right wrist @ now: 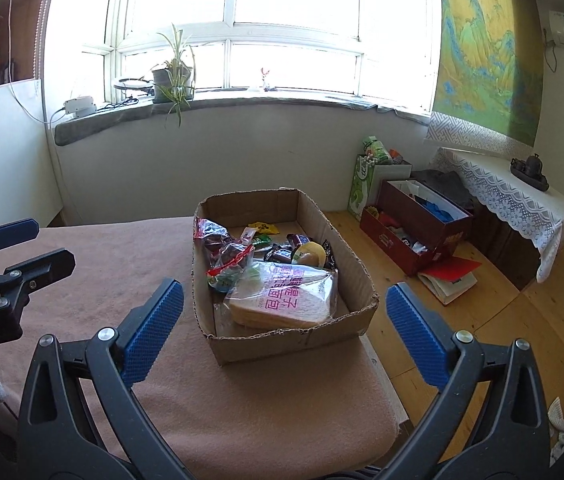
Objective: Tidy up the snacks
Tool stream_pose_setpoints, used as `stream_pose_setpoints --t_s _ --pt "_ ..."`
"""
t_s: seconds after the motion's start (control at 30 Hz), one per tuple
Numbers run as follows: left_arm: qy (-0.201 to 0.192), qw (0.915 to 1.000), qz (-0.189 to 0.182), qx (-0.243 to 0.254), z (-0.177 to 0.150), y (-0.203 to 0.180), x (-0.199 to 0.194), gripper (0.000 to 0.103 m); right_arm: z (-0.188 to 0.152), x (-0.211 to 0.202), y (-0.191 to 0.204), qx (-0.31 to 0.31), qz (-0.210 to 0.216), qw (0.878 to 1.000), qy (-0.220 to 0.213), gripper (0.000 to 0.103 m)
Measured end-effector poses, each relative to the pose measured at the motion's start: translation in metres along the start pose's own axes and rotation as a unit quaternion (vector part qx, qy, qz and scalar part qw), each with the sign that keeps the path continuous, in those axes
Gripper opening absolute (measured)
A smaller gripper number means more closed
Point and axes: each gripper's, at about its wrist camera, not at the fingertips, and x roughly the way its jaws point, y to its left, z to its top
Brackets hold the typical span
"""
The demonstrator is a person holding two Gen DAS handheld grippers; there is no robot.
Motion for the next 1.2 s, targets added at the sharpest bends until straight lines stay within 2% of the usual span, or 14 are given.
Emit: stream_pose_setpoints --t_s 0.3,0.5,1.2 --pt "-0.007 0.9999 -0.008 0.003 0.001 -0.001 -0.008 0.082 -0.004 -0.003 -0.001 0.015 -0.016 1.0 0.006 0.103" --pt "0.003 0.9999 -0.013 0.0 -0.004 -0.002 -0.006 0.082 -0.006 -0.003 0.0 0.014 -0.012 1.0 0.012 0.103" --pt "-0.001 1.0 -0.005 0.0 -0.007 -0.002 -0.012 0.082 -0.006 -0.004 0.009 -0.001 -0.008 1.0 0.013 0.103"
